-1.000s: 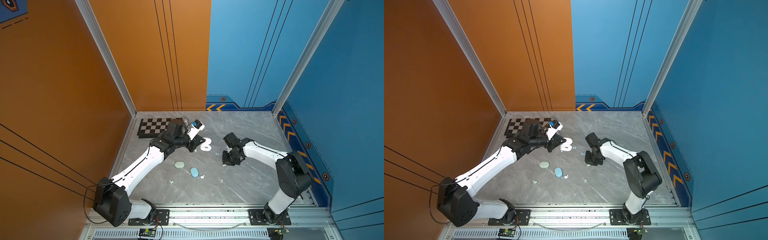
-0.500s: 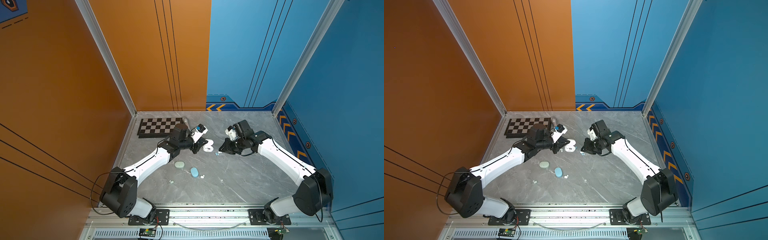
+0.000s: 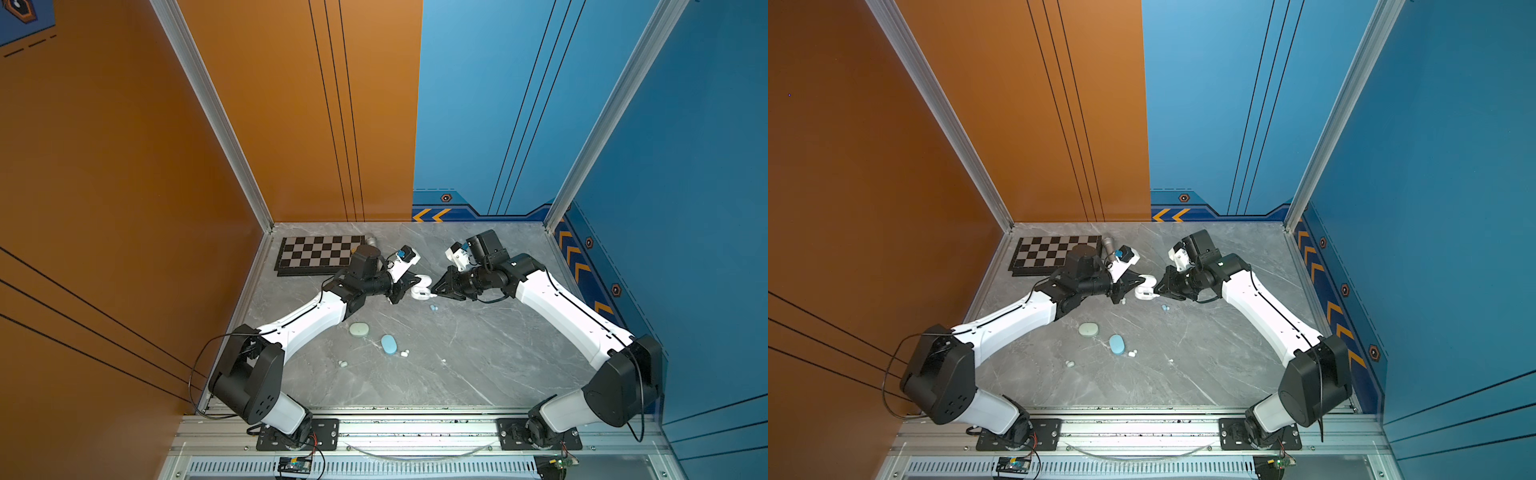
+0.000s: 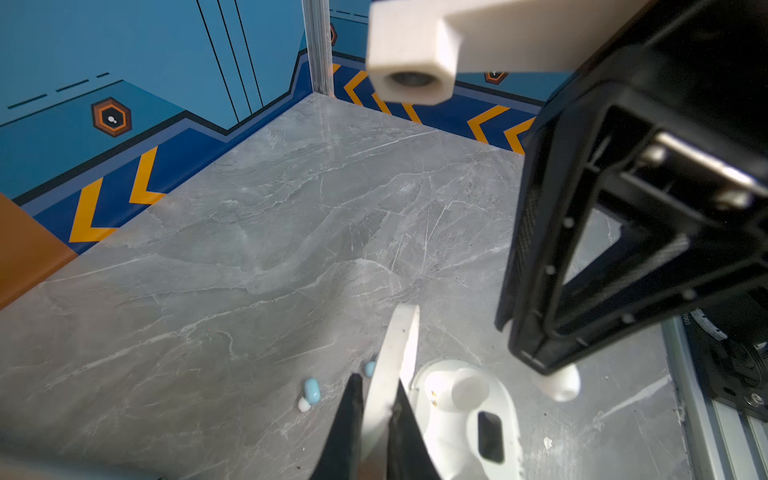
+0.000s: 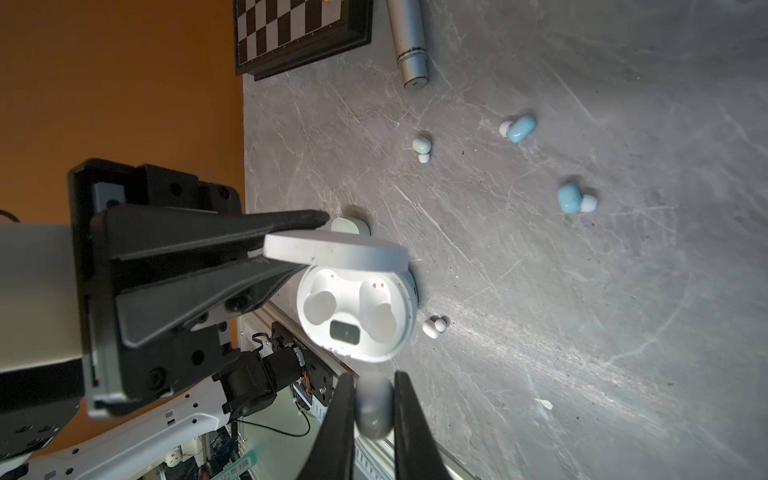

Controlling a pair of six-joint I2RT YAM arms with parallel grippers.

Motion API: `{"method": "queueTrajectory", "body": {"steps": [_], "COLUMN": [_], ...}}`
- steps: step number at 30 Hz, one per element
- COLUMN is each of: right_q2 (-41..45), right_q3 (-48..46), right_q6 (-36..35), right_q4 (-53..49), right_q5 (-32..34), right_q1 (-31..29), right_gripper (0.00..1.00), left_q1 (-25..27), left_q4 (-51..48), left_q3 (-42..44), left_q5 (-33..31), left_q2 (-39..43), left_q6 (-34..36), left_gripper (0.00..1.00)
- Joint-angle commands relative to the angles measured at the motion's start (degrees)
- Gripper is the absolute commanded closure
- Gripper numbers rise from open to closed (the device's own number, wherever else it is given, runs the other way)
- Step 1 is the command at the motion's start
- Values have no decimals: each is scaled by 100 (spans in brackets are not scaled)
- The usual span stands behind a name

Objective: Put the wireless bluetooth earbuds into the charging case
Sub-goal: 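Carry the earbud in the right gripper to the open case in the left gripper, then lower the earbud into a slot of the case held by the left gripper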

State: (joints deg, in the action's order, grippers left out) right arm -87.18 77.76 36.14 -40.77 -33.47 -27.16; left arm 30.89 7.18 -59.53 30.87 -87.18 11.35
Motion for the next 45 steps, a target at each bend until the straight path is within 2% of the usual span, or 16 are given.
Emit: {"method": "queueTrajectory", "body": {"steps": [1, 16, 31, 42, 45], "right_q2": [-200, -307, -366, -379, -397], "right_q3": [186, 225, 267, 311, 313], "right_q6": [121, 181, 170, 185, 196], "right_q4": [52, 52, 96, 149, 157], "right_q5": [-62, 157, 113, 113, 106], "right_q1": [-26, 17, -9, 35, 53], "right_gripper": [84, 84, 67, 65, 68], "left_q1": [56, 83, 101, 127, 127], "left_q4": [137, 135, 135, 136, 140], "left_q3": [-138, -163, -194, -210, -222], "left_q5": [120, 148, 140, 138, 135], "left_q2": [8, 34, -7, -51, -49], "left_q6": [114, 157, 140, 142, 146], "left_gripper": [100, 100, 100, 100, 100]}}
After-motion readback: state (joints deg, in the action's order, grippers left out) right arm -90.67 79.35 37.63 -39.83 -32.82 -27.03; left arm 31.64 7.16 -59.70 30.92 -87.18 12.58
